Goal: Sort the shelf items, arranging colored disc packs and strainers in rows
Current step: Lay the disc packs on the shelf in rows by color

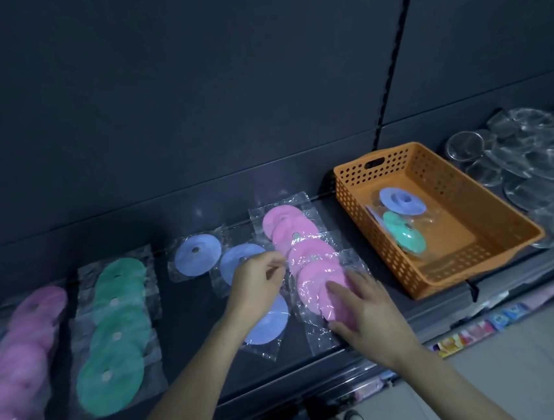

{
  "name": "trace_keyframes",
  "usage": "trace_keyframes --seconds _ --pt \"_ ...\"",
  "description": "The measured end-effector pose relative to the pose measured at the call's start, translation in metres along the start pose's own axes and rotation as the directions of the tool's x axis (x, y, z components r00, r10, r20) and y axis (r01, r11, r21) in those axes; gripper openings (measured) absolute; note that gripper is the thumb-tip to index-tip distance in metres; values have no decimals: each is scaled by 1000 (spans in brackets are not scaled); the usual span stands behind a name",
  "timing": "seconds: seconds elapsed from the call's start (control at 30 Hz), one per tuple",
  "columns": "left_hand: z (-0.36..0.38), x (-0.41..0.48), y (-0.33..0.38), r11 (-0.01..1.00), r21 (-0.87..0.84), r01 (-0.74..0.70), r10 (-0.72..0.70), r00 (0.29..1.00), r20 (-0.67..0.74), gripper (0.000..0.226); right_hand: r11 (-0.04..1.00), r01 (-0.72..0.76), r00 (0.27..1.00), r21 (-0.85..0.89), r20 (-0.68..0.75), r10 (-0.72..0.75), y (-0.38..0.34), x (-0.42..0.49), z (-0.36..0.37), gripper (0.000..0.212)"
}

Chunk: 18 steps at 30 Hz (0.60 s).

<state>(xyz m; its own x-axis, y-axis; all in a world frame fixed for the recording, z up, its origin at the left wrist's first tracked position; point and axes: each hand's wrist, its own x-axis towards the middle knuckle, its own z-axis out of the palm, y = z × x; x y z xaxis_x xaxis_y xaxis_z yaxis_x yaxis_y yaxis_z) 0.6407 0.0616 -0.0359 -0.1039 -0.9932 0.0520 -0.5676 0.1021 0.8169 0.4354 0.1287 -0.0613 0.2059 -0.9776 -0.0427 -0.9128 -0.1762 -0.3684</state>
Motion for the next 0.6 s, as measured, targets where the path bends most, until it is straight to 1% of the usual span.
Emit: trace_keyframes --seconds 0.1,0.2,0.23,0.3,0.33,0.4,0.43,0.5,0.53,0.6 --pt "-17 -3 -12 994 72 81 -77 995 -65 15 998 21 998 64 -62 -17 -9 9 -5 53" --pt "-31 -9 -27 978 150 148 -119 975 -185 24 994 88 994 72 -66 -83 -26 22 -4 53" --pt "-35 -10 -31 972 137 190 -155 960 -233 22 990 130 990 59 -61 -126 -32 26 -1 53" --pt "-40 -10 -39 954 38 297 -270 907 -323 14 973 230 973 -1 -23 -230 -48 30 4 52" --pt "-42 -9 -42 943 0 333 -313 885 -345 16 960 278 960 -22 -8 -279 -55 32 7 50" --pt "-43 -7 -43 917 -64 394 -394 864 -315 23 934 355 935 -46 21 -355 -68 36 12 45" --pt "-43 -5 -42 890 -124 438 -455 843 -288 22 924 379 925 -53 54 -376 -73 37 15 45" --pt "-42 -2 -41 826 -271 495 -555 798 -236 33 916 396 914 -59 118 -387 -79 40 21 48" --pt "-43 -1 -41 793 -360 491 -579 792 -195 32 917 395 912 -55 138 -385 -80 42 23 49" --pt "-46 -1 -41 727 -508 461 -569 820 -70 17 914 404 905 -43 165 -392 -80 44 25 51"
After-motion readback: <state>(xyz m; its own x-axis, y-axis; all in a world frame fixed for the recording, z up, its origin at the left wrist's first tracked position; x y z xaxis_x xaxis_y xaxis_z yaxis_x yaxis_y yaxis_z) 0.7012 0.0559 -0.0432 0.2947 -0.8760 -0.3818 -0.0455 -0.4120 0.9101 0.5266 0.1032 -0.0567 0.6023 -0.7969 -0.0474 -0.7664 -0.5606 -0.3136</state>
